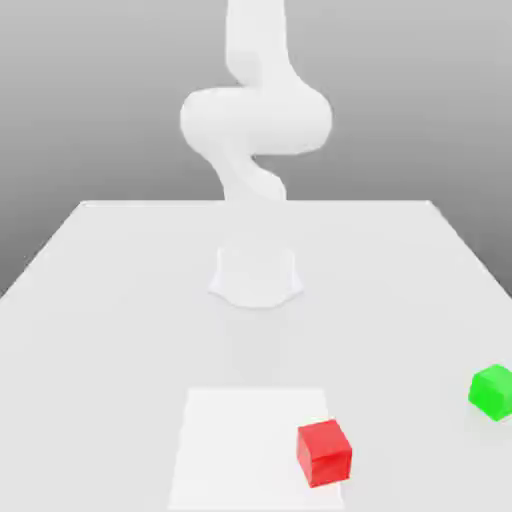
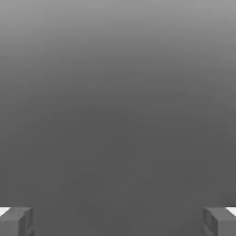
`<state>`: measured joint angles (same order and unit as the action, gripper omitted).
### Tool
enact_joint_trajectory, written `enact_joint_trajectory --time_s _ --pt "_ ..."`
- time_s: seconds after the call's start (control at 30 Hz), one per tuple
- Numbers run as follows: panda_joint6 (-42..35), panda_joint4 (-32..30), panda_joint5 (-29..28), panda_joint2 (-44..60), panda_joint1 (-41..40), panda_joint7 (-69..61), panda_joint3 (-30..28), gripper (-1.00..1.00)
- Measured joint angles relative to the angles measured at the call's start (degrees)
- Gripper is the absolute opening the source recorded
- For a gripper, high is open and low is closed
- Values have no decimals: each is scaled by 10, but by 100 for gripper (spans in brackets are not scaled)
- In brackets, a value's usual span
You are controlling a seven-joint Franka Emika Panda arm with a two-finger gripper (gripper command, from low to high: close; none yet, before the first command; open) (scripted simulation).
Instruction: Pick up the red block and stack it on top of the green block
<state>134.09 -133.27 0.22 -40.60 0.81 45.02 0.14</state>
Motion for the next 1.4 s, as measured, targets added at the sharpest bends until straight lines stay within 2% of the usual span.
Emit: enact_joint_trajectory --time_s 0.43,0.73,0.93,0.97,1.2,1.4 --pt "121 -78 7 274 36 -39 17 0" --pt "203 -131 -9 461 60 -52 30 0" --pt "296 -125 -26 585 69 -43 21 0" --pt "308 -123 -28 599 71 -41 19 -100" --pt "307 -123 -29 599 70 -40 20 -100" --pt "219 -136 -15 497 76 -40 38 -100"
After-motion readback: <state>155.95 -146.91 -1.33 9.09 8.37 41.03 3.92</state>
